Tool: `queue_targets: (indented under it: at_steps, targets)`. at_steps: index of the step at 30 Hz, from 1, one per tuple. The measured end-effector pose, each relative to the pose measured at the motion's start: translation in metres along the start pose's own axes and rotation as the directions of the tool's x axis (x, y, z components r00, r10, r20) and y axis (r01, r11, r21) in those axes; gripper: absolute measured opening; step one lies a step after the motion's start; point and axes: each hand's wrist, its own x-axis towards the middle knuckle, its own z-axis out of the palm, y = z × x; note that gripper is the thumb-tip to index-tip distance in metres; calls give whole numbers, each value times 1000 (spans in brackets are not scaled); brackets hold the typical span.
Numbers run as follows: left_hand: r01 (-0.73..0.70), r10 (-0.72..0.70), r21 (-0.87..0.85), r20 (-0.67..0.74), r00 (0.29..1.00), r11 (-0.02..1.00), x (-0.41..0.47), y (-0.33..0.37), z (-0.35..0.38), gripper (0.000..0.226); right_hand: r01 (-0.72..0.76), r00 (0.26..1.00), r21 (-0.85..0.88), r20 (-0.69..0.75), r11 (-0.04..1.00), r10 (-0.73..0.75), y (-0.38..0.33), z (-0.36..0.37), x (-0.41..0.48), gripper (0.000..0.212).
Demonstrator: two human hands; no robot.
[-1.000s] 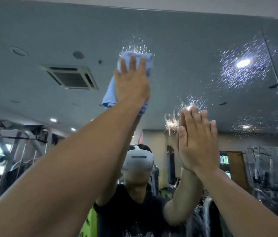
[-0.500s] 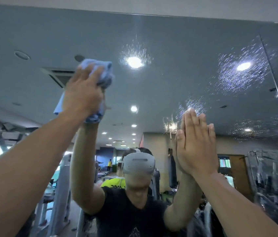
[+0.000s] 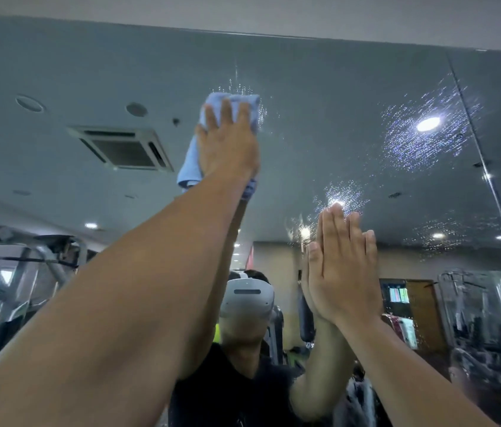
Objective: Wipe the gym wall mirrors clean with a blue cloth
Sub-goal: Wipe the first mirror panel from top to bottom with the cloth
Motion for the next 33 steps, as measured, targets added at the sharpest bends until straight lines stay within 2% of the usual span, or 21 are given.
queue_targets:
  at_steps: [2,5,8,10,13,16,20,23,25,27,28,33]
  targets:
    - [-139,139,1,27,990,990,-2,14,5,70,-2,1000,8,0,1000,2,0,1,0,63]
    - [-269,270,-14,51,962,963,-5,7,11,74,-11,1000,14,-19,1000,11,0,2,0,62]
    - [-411,410,-8,97,907,911,-14,-10,11,70,-17,1000,-5,-12,1000,17,0,2,0,62]
    - [-571,570,-6,75,818,821,-32,-22,9,74,-13,1000,-7,-5,1000,13,0,3,0,62]
    - [-719,719,14,22,695,695,-75,-40,12,60,-4,1000,26,25,1000,3,2,-1,2,62]
    - [-801,799,5,61,598,599,-129,-55,13,59,3,997,124,70,992,-12,9,-12,1,64]
    - [-934,930,-20,98,354,357,-197,-71,12,55,39,995,94,88,995,-47,24,-27,-3,64]
    - [-976,974,-48,87,210,214,-201,-78,11,48,72,991,49,111,996,-77,32,-32,-6,64]
    - [-986,984,-51,85,156,161,-184,-79,12,45,96,990,37,100,995,-99,36,-34,-7,63]
    - [-984,981,-38,88,170,174,-160,-73,14,43,116,990,37,76,993,-119,43,-36,-6,62]
    - [-978,974,-19,87,208,210,-146,-67,13,45,124,990,31,60,992,-126,48,-36,-6,62]
    - [-864,863,53,35,504,502,-66,-30,21,50,148,988,-11,38,989,-147,85,-21,-2,59]
